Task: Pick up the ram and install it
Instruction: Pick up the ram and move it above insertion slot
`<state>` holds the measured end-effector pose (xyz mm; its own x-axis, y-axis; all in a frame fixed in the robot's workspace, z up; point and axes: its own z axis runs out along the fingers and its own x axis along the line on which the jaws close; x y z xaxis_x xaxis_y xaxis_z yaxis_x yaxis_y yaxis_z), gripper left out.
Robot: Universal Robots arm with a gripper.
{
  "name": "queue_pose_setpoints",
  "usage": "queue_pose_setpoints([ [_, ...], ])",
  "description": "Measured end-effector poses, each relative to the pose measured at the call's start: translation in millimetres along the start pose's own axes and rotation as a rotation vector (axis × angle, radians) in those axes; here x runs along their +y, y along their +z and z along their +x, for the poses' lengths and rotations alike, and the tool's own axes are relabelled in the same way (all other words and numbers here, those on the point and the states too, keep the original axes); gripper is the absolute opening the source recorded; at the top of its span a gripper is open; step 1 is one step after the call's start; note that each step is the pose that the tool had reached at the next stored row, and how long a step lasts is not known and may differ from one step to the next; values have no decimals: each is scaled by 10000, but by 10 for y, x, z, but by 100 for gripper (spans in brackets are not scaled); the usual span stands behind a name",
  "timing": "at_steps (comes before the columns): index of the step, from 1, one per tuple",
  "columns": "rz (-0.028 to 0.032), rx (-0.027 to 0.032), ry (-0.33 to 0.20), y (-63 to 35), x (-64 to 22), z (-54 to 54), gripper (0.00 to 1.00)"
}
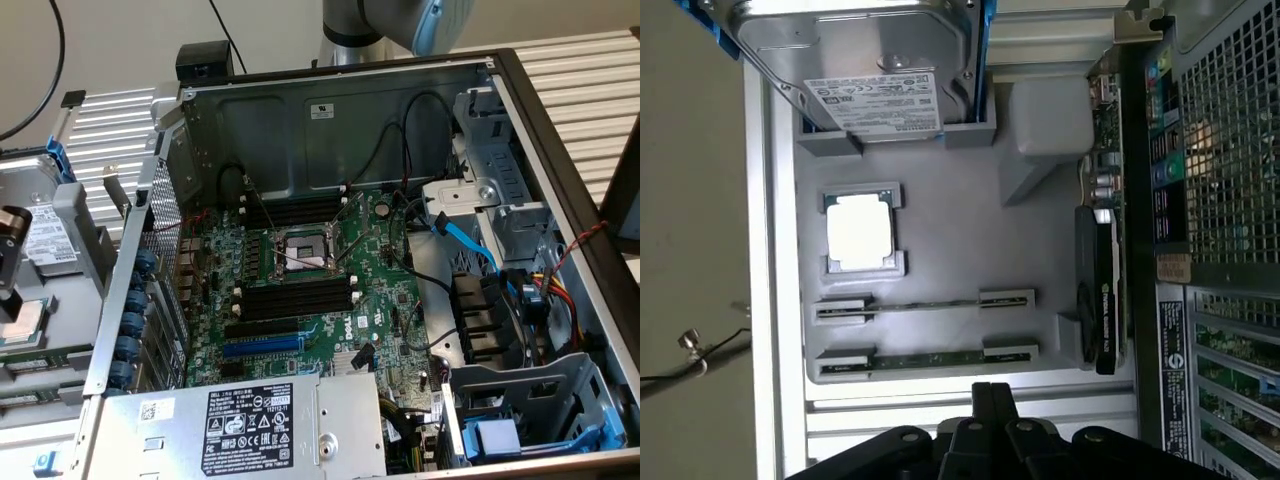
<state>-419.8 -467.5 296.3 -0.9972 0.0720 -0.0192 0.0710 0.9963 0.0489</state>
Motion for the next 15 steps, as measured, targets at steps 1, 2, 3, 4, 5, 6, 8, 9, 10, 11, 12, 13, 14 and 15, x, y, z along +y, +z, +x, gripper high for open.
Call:
queue_pose_setpoints([
  [1,2,3,1,2,0,0,11],
  [2,3,4,1,2,-1,1,11],
  [3,4,5,1,2,-1,1,11],
  [4,3,4,0,2,-1,0,11],
  [5,2,3,0,3,-1,0,11],
  [6,2,2,0,4,-1,0,11],
  [8,2,2,0,4,-1,0,11],
  [9,2,2,0,4,-1,0,11],
  [10,2,2,0,4,-1,0,11],
  [11,1,1,0,9,-1,0,11],
  [12,-2,-2,-1,19,-2,0,11],
  [13,0,0,-1,33,-2,0,11],
  [14,2,2,0,50,-3,1,11],
  [15,2,2,0,69,-4,1,11],
])
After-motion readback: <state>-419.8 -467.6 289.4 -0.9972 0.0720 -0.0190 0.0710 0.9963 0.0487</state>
